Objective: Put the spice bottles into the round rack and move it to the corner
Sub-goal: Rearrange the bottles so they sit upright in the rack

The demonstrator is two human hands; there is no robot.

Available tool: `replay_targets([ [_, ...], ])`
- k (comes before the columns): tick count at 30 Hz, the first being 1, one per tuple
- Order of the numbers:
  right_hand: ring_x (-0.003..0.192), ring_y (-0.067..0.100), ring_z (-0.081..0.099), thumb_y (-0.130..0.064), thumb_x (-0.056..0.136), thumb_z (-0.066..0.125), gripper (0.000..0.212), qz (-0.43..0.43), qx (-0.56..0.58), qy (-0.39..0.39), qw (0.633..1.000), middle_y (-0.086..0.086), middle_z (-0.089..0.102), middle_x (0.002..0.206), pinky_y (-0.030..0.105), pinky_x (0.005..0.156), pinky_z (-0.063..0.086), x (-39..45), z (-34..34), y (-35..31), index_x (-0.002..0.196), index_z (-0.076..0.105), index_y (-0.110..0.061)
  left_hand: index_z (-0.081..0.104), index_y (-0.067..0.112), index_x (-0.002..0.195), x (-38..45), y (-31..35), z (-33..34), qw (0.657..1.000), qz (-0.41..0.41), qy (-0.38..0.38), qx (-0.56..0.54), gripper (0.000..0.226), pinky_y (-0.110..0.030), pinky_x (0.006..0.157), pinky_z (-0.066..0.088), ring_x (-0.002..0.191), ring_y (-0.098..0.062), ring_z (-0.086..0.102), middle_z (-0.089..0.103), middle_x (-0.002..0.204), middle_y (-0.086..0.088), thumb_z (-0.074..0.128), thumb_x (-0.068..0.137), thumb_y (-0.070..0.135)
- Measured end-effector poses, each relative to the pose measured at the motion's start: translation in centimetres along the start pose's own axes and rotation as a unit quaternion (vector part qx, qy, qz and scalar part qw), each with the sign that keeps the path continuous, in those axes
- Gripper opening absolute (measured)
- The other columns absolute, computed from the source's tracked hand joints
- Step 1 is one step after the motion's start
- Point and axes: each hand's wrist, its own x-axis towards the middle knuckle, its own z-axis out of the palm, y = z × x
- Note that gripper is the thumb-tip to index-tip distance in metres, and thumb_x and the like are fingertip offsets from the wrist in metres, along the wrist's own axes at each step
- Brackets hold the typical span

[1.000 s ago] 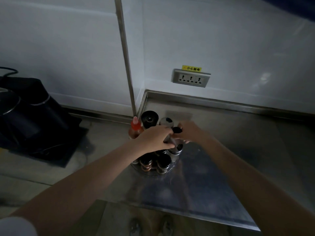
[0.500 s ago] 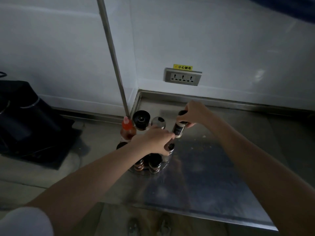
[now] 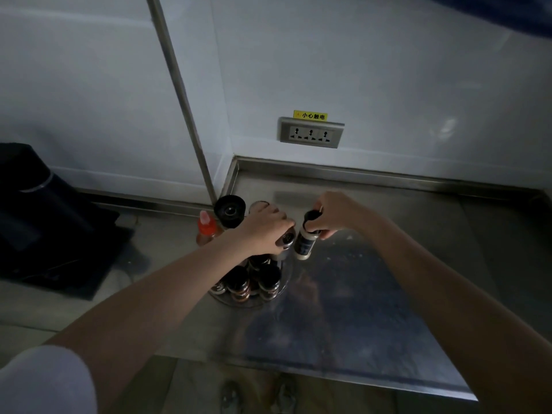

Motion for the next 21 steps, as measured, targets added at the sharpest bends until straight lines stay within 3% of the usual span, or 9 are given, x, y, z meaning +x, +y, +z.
replay_targets([
  [2,0.039,0.000,0.063,-0.016,0.077,0.067,0.019,-0.008,0.001,-0.020,1.000,0.003,0.068,0.066,0.016,0.052,0.053,-0.3,0.2,-0.2,0.089,0.066,0.000,0.043,0.018,0.132,-0.2,-0.5,0.2,1.000,-0.005,0.011,-0.001,0.051,-0.043,0.112,0.027,0.130,-0.025,0.037,0.048,0.137,-0.002,0.058,0.084,0.030],
  [6,0.075,0.025,0.074,-0.011,0.079,0.066,0.025,-0.034,0.003,-0.058,0.998,0.018,0.074,0.094,0.035,0.076,0.059,-0.8,0.9,-0.5,0.099,0.064,0.003,0.041,0.020,0.135,-1.3,-1.3,0.0,0.997,-0.007,0.050,-0.061,0.050,-0.037,0.113,0.023,0.134,-0.020,0.035,0.042,0.143,0.002,0.055,0.088,0.027],
  [8,0.073,0.018,0.072,-0.012,0.077,0.067,0.029,-0.044,-0.024,-0.071,0.996,0.012,0.074,0.095,0.023,0.066,0.056,-1.0,1.6,-0.8,0.104,0.062,-0.003,0.047,0.018,0.130,-2.3,-1.6,-0.2,0.986,-0.041,0.109,-0.123,0.039,-0.035,0.109,0.029,0.128,-0.019,0.043,0.050,0.137,0.000,0.050,0.091,0.021],
  [10,0.066,0.011,0.063,-0.015,0.074,0.069,0.033,-0.054,-0.078,-0.070,0.993,0.008,0.073,0.095,0.012,0.053,0.039,-1.1,2.4,-1.3,0.106,0.061,-0.009,0.055,0.015,0.121,-3.6,-1.8,-0.5,0.969,-0.069,0.159,-0.174,0.030,-0.036,0.103,0.037,0.114,-0.019,0.055,0.060,0.124,-0.001,0.047,0.092,0.013],
  [12,0.069,0.014,0.060,-0.017,0.072,0.069,0.028,-0.063,-0.106,-0.064,0.990,0.010,0.074,0.095,0.014,0.052,0.036,-1.0,3.3,-1.6,0.098,0.064,-0.009,0.059,0.014,0.116,-5.1,-1.9,-0.7,0.965,-0.095,0.143,-0.200,0.028,-0.040,0.103,0.040,0.104,-0.017,0.060,0.064,0.116,0.000,0.046,0.091,0.008],
  [15,0.071,0.019,0.063,-0.017,0.071,0.070,0.017,-0.068,-0.103,-0.054,0.991,0.011,0.075,0.079,0.020,0.056,0.042,-0.9,4.5,-2.2,0.082,0.061,-0.008,0.060,0.023,0.111,-6.6,-2.9,0.7,0.967,-0.127,0.088,-0.203,0.028,-0.062,0.104,0.033,0.107,-0.017,0.060,0.063,0.118,0.005,0.045,0.091,0.011],
  [17,0.071,0.021,0.059,-0.014,0.072,0.071,0.017,-0.074,-0.099,-0.034,0.992,0.004,0.065,0.068,0.018,0.051,0.037,-0.8,5.5,-2.4,0.081,0.060,-0.006,0.058,0.030,0.106,-7.2,-3.4,1.5,0.970,-0.116,0.083,-0.197,0.027,-0.066,0.098,0.036,0.108,-0.016,0.059,0.063,0.115,0.008,0.044,0.088,0.016],
  [19,0.082,0.023,0.058,-0.012,0.074,0.071,0.026,-0.073,-0.083,-0.007,0.994,0.006,0.061,0.082,0.020,0.055,0.037,-0.9,6.5,-2.6,0.094,0.056,-0.005,0.058,0.030,0.105,-7.4,-3.4,1.8,0.972,-0.098,0.078,-0.197,0.027,-0.061,0.098,0.040,0.110,-0.014,0.058,0.062,0.114,0.009,0.043,0.087,0.016],
  [21,0.099,0.028,0.061,-0.011,0.075,0.070,0.047,-0.061,-0.068,0.009,0.996,0.014,0.063,0.108,0.028,0.070,0.045,-1.1,6.9,-2.7,0.116,0.050,-0.002,0.060,0.024,0.107,-7.7,-2.9,1.3,0.976,-0.082,0.080,-0.187,0.028,-0.052,0.101,0.040,0.111,-0.016,0.056,0.062,0.117,0.006,0.044,0.088,0.012],
])
